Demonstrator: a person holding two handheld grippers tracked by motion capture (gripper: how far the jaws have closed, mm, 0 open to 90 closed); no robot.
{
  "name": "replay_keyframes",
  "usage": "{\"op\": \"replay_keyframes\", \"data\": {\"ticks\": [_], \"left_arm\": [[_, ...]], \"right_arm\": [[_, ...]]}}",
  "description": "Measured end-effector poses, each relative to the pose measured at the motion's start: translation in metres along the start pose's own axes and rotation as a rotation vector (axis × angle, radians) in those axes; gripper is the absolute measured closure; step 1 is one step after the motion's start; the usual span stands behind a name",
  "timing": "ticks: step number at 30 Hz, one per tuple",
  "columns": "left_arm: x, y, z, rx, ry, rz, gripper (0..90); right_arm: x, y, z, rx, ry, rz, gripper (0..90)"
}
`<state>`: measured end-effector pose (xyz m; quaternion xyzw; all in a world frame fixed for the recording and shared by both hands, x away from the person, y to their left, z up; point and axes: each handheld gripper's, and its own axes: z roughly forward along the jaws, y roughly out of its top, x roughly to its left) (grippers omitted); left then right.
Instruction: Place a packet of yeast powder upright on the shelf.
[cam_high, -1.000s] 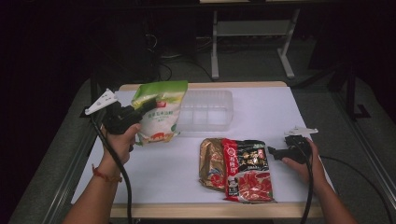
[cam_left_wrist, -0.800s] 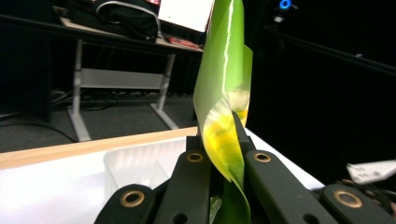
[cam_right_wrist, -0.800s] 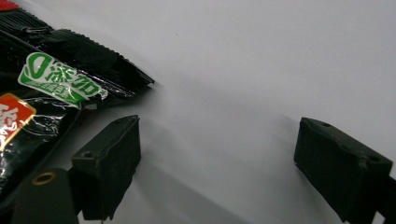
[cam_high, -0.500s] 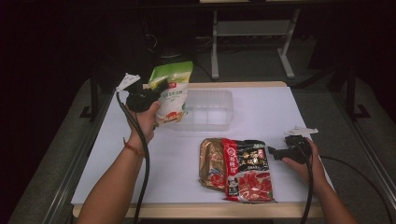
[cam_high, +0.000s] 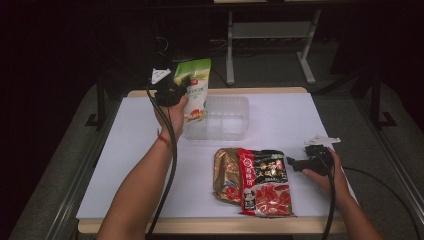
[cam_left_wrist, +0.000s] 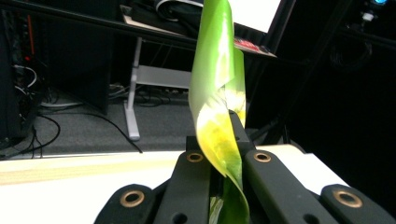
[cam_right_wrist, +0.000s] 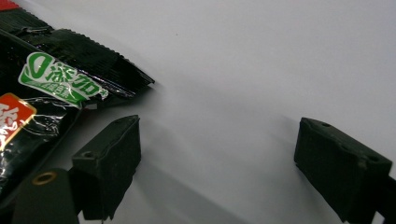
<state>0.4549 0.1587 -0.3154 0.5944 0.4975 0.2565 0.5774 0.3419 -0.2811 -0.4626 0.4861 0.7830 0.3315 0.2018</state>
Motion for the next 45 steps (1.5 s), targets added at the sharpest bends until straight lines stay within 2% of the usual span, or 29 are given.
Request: {"op": "replay_keyframes", "data": {"ticks": [2, 5, 8, 12, 14, 15, 17, 21, 23, 25, 27, 29, 32, 34, 36, 41, 43, 45], "left_arm": [[-0.001, 0.0, 0.006, 0.002, 0.027, -0.012, 89.8], [-0.001, -0.001, 0.014, -0.02, 0.045, -0.049, 89.8], [-0.001, -0.001, 0.019, -0.073, 0.065, -0.048, 89.8], [0.0, -0.011, 0.024, -0.108, 0.032, -0.087, 89.7], [-0.001, -0.019, 0.027, -0.113, 0.024, -0.085, 89.7], [-0.001, -0.023, 0.027, -0.104, 0.025, -0.088, 89.7], [0.002, -0.032, 0.028, -0.096, 0.019, -0.127, 89.4], [0.009, -0.045, 0.027, -0.064, 0.002, -0.134, 88.2], [0.01, -0.049, 0.024, -0.043, 0.004, -0.112, 86.6], [0.013, -0.052, 0.021, -0.032, -0.041, -0.099, 85.8], [0.014, -0.05, 0.015, -0.017, -0.04, -0.037, 86.0], [0.017, -0.048, 0.012, 0.021, -0.072, 0.001, 84.8], [0.023, -0.047, 0.007, 0.065, -0.075, 0.067, 84.8], [0.028, -0.047, 0.003, 0.088, -0.086, 0.086, 85.9], [0.033, -0.048, -0.002, 0.095, -0.08, 0.098, 87.3], [0.041, -0.053, -0.011, 0.116, -0.101, 0.137, 87.6], [0.039, -0.056, -0.015, 0.117, -0.103, 0.176, 87.4], [0.036, -0.058, -0.02, 0.117, -0.099, 0.25, 87.0]], "right_arm": [[0.0, 0.0, 0.0, 0.0, 0.0, -0.002, 13.8], [0.0, 0.0, 0.0, -0.001, -0.001, -0.003, 13.9], [0.0, 0.0, 0.0, -0.001, -0.001, -0.003, 13.9], [0.0, 0.0, 0.0, -0.001, -0.001, -0.004, 13.9], [0.0, 0.0, 0.0, -0.001, -0.001, -0.003, 13.9], [0.0, 0.0, 0.0, -0.002, -0.001, -0.004, 14.0], [0.001, 0.0, 0.0, -0.003, -0.005, -0.007, 14.0], [0.001, 0.0, 0.0, -0.005, -0.009, -0.011, 14.1], [0.001, 0.0, 0.0, -0.004, -0.007, -0.009, 14.1], [0.001, 0.0, 0.0, -0.004, -0.007, -0.009, 14.2], [0.001, 0.0, 0.0, -0.004, -0.006, -0.009, 14.2], [0.001, 0.0, 0.0, -0.004, -0.005, -0.006, 14.2], [0.001, 0.0, 0.0, -0.004, -0.005, -0.007, 14.2], [0.001, 0.0, 0.0, -0.004, -0.005, -0.006, 14.2], [0.001, 0.0, 0.0, -0.003, -0.004, -0.006, 14.2], [0.0, 0.0, 0.0, -0.002, -0.001, -0.006, 14.1], [0.0, 0.0, 0.0, -0.002, -0.001, -0.005, 14.1], [0.0, 0.0, 0.0, -0.002, -0.001, -0.006, 14.2]]}}
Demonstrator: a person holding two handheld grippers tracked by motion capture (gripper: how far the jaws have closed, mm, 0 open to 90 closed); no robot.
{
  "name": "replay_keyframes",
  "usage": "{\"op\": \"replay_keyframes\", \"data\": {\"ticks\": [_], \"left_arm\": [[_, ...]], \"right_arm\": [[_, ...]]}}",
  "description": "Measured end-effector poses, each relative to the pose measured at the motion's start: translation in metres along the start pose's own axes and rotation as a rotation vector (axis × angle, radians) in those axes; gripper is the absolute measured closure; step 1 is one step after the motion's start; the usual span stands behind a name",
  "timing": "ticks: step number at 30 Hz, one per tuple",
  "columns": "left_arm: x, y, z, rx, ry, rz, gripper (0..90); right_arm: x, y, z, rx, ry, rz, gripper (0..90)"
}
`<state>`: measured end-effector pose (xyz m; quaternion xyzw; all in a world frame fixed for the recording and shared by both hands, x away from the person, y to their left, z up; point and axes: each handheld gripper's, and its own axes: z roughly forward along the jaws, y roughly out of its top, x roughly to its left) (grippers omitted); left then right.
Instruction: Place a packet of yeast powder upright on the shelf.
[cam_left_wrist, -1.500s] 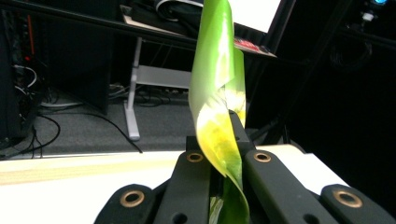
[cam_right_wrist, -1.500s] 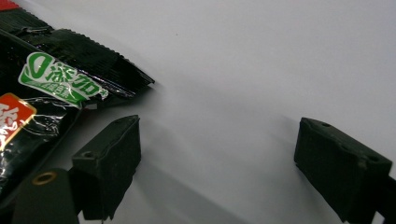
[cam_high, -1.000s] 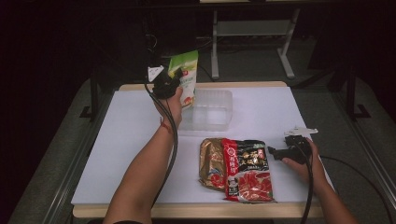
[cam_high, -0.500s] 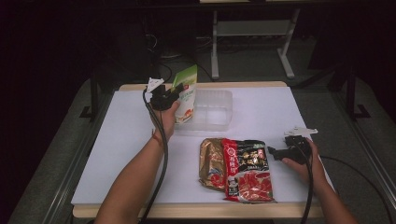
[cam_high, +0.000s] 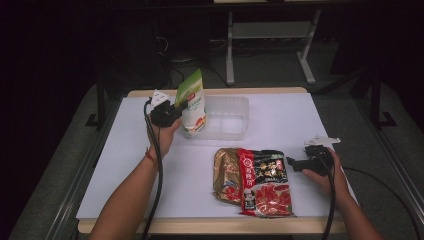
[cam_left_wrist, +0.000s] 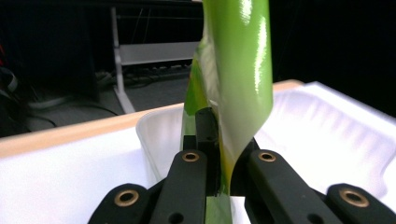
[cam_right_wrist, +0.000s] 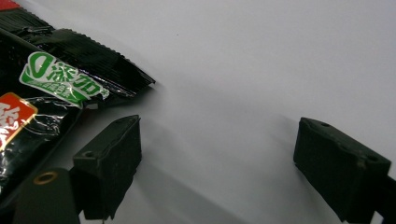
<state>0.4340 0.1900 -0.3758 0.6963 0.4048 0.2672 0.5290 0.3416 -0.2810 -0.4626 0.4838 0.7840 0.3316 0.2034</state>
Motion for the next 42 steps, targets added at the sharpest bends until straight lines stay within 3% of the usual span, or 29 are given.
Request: {"op": "replay_keyframes", "data": {"ticks": [2, 8, 14, 19, 23, 30, 33, 39, 42], "left_arm": [[0.0, -0.003, -0.003, 0.002, -0.02, -0.002, 86.5], [0.002, -0.011, -0.009, -0.01, -0.026, 0.019, 83.6], [0.008, -0.021, -0.014, -0.016, -0.036, -0.007, 82.0], [0.008, -0.025, -0.02, 0.001, -0.024, 0.058, 78.0], [0.011, -0.027, -0.03, 0.014, -0.034, 0.083, 78.0], [0.011, -0.031, -0.055, 0.035, -0.063, 0.179, 77.5], [0.011, -0.034, -0.064, 0.049, -0.057, 0.225, 78.2], [0.014, -0.044, -0.082, 0.082, -0.07, 0.248, 73.7], [0.014, -0.052, -0.091, 0.104, -0.092, 0.241, 67.6]], "right_arm": [[0.0, 0.0, 0.0, 0.0, 0.0, 0.0, 14.2], [0.0, 0.0, 0.0, 0.001, 0.0, 0.001, 14.1], [0.0, 0.0, 0.0, 0.001, 0.001, 0.001, 14.1], [0.0, 0.0, 0.0, 0.001, 0.0, 0.001, 14.1], [0.0, 0.0, 0.0, 0.001, 0.001, 0.001, 14.1], [0.0, 0.0, 0.0, 0.001, 0.001, 0.002, 14.1], [0.0, 0.0, 0.0, 0.001, 0.001, 0.002, 14.1], [0.0, 0.0, 0.0, 0.001, 0.001, 0.002, 14.1], [0.0, 0.0, 0.0, 0.001, 0.001, 0.002, 14.1]]}}
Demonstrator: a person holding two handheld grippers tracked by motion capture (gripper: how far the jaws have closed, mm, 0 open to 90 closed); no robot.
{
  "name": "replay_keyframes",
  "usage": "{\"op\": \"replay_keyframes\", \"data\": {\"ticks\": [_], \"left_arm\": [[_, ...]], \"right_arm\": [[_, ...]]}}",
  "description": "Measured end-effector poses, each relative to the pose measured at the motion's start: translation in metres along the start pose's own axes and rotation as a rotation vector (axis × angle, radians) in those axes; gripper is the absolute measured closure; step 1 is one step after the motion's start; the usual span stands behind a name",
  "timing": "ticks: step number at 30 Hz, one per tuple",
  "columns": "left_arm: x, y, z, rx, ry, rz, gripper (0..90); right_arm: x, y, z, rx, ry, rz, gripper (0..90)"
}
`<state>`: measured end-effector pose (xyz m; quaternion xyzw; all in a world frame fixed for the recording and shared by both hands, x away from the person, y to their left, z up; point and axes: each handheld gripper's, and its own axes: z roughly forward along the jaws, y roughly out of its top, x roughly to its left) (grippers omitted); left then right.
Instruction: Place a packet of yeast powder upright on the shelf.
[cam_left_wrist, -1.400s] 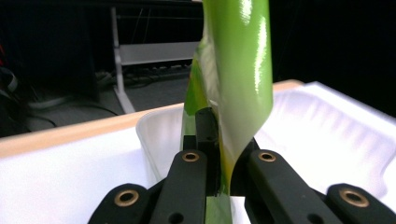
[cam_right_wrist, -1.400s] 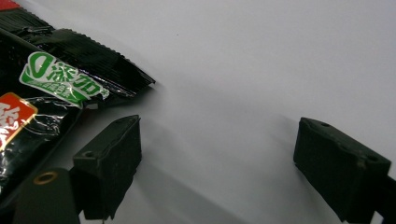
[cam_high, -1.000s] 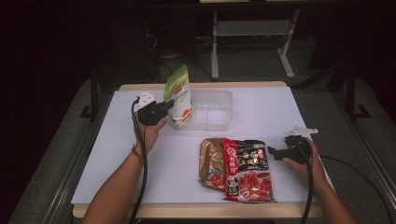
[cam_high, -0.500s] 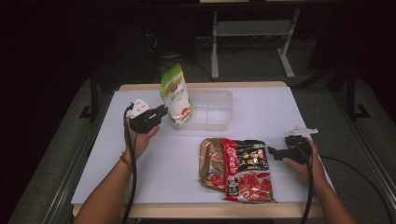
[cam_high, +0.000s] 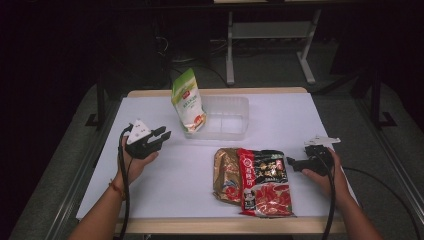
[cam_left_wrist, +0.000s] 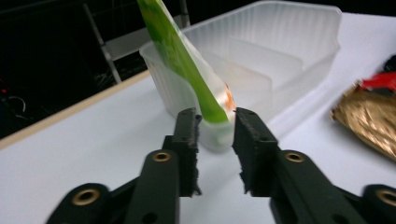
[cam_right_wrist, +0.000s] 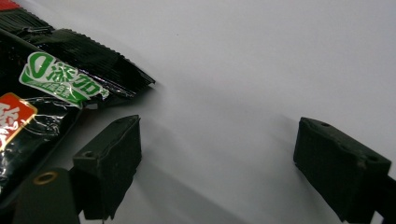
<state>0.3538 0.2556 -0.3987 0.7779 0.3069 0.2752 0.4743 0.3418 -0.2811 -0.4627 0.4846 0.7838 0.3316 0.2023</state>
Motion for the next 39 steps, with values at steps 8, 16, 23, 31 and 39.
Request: {"op": "replay_keyframes", "data": {"ticks": [8, 16, 23, 31, 39], "left_arm": [[-0.019, -0.021, -0.021, 0.086, -0.144, 0.023, 50.1], [-0.038, -0.048, -0.035, 0.174, -0.17, 0.018, 36.7], [-0.045, -0.047, -0.031, 0.182, -0.196, -0.007, 26.2], [-0.054, -0.041, -0.007, 0.202, -0.349, -0.091, 21.2], [-0.07, -0.017, 0.034, 0.197, -0.43, -0.096, 20.1]], "right_arm": [[0.0, 0.0, 0.0, 0.001, 0.0, 0.0, 14.2], [-0.001, -0.001, -0.002, 0.006, 0.009, -0.006, 14.4], [0.002, -0.002, -0.006, -0.003, -0.003, -0.029, 17.1], [0.003, -0.005, -0.008, -0.012, 0.0, -0.028, 18.3], [0.002, -0.006, -0.008, -0.016, -0.004, -0.027, 17.6]]}}
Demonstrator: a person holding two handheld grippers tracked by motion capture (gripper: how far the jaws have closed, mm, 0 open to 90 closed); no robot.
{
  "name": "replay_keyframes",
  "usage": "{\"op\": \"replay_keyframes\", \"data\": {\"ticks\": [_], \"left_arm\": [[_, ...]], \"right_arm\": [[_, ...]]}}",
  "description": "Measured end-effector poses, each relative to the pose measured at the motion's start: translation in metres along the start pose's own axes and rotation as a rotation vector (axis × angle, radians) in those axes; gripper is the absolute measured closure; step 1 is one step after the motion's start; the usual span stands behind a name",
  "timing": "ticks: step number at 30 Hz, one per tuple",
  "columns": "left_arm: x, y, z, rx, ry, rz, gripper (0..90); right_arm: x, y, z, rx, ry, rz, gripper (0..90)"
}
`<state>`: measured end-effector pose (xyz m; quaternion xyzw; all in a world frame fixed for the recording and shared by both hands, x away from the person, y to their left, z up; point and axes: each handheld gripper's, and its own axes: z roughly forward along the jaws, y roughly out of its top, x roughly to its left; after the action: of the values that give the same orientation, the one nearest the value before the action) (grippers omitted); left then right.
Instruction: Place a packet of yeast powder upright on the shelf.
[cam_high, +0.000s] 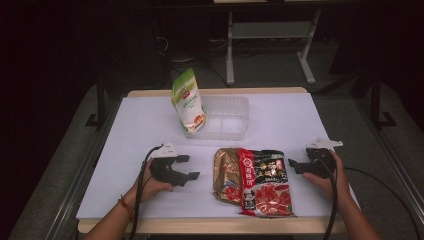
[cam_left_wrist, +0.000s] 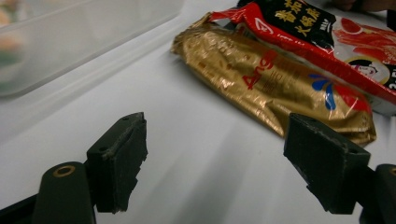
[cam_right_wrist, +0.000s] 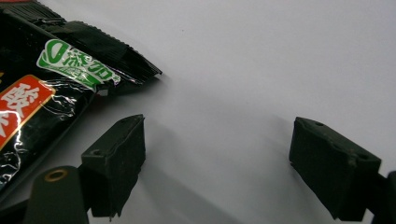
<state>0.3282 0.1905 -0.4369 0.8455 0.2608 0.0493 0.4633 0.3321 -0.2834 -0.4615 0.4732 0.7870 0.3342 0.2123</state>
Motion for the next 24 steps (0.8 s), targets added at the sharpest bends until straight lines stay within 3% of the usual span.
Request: {"op": "replay_keyframes", "data": {"ticks": [6, 11, 17, 20, 24], "left_arm": [[0.008, 0.023, 0.027, -0.027, -0.063, -0.056, 18.7], [0.012, 0.037, 0.049, -0.029, -0.072, -0.09, 17.1], [0.012, 0.043, 0.076, 0.019, -0.086, -0.089, 15.9], [0.013, 0.042, 0.087, 0.062, -0.073, -0.082, 15.7], [0.015, 0.044, 0.09, 0.058, -0.073, -0.097, 13.9]], "right_arm": [[0.001, 0.0, 0.0, -0.003, -0.003, -0.005, 17.8], [0.001, 0.0, 0.0, -0.003, -0.004, -0.005, 18.2], [0.0, 0.0, 0.0, -0.003, 0.007, -0.005, 19.3], [0.0, 0.0, 0.0, -0.003, 0.009, -0.004, 19.3], [-0.001, 0.0, 0.0, 0.0, 0.019, 0.006, 19.7]]}}
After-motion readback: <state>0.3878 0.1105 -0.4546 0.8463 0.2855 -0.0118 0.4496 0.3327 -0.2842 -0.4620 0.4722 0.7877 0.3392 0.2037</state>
